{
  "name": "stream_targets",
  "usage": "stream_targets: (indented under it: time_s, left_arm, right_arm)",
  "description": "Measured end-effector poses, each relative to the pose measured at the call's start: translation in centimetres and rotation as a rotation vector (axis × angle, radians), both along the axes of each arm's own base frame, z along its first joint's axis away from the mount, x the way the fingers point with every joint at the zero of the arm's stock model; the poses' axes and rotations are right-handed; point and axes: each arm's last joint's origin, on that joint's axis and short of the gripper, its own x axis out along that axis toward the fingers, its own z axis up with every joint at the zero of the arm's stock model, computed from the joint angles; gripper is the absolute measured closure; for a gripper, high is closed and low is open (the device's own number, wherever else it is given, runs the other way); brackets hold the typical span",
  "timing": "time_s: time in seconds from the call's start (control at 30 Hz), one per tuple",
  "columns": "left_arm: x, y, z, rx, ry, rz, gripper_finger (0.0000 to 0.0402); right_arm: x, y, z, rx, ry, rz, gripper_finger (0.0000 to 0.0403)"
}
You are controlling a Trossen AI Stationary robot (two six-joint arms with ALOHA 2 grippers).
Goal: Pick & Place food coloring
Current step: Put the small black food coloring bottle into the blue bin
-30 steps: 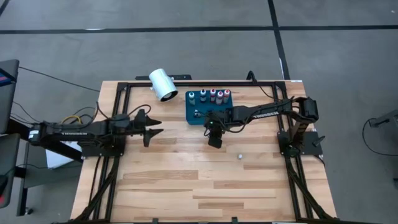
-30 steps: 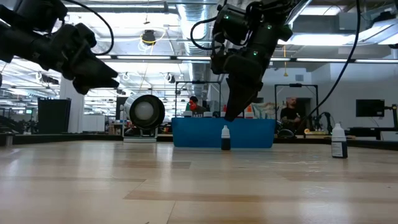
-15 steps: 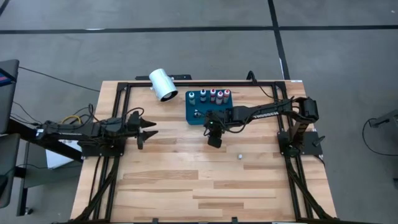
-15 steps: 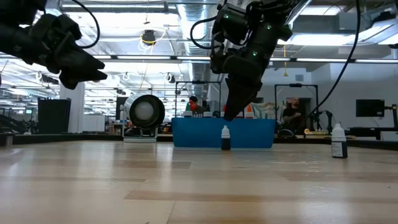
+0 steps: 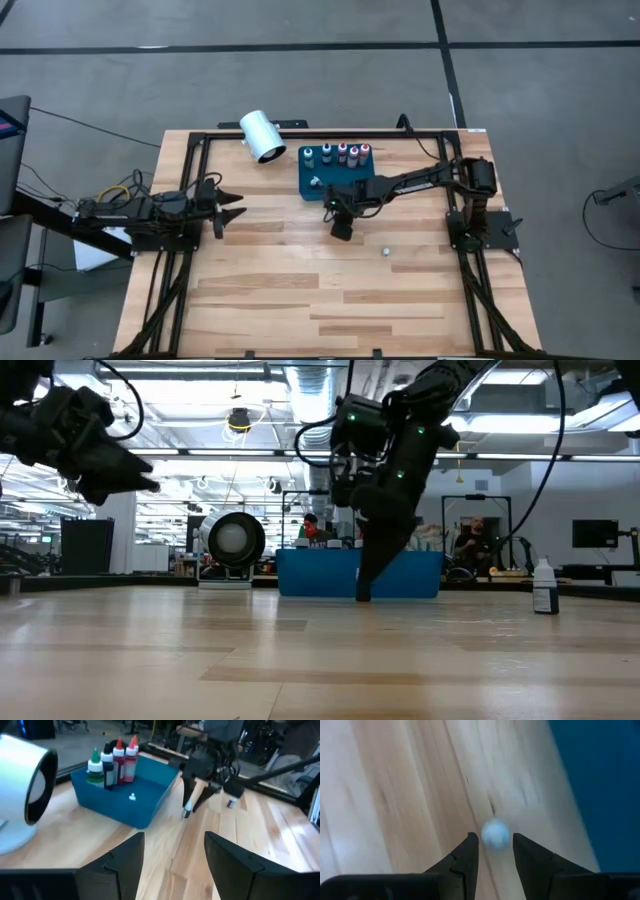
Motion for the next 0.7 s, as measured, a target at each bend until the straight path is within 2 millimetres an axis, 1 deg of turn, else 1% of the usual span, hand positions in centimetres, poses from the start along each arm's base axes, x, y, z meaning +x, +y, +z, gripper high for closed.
stream_targets:
  time_s: [0.17,0.7]
  left_arm:
    - [0.04,0.02,-0.26,0.002,0.029,0.008,0.0203]
    - [-0.01,0.03,-0.37,0.004,0.04,0.01,0.0203]
  right_arm:
    - [0.19,-0.03,0.12,0.0,-0.021,-0.012,0.0292]
    - [0.43,-0.04,0.23,0.007,-0.048,-0.035,0.0292]
